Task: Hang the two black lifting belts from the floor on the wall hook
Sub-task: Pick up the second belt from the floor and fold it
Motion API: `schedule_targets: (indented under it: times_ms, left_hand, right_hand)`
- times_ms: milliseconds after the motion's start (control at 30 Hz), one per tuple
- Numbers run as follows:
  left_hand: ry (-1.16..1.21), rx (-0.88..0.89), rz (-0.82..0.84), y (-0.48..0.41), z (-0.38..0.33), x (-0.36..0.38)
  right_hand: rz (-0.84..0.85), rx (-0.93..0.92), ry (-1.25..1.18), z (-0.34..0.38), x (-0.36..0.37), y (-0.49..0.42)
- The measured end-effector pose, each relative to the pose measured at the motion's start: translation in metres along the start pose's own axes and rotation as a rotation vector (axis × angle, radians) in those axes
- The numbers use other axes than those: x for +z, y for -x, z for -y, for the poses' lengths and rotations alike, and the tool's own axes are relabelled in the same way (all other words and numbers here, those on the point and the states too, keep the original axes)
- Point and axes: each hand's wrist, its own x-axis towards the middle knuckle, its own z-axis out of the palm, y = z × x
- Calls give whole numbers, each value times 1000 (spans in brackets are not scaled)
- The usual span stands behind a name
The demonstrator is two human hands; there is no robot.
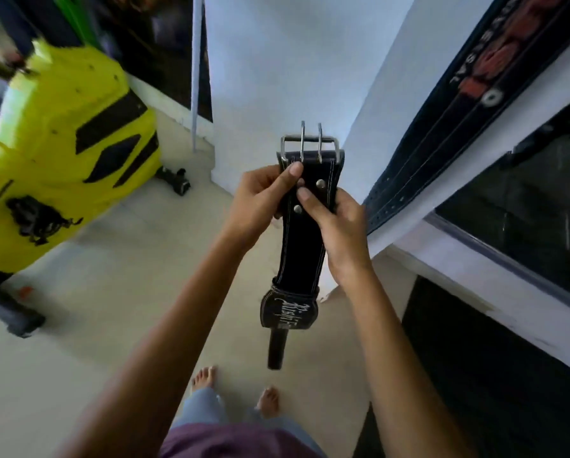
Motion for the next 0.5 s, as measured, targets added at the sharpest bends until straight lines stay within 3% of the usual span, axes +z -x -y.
schedule_targets:
  times_ms: [267,367,500]
  left_hand:
    - [61,145,-110,1,-63,44]
    - [27,141,-119,8,-64,50]
    - [20,128,-75,24,-61,53]
  right_hand:
    - [206,25,203,-42,-44,66]
    - [172,-31,152,-23,-42,59]
    - [8,-82,-89,44,-40,29]
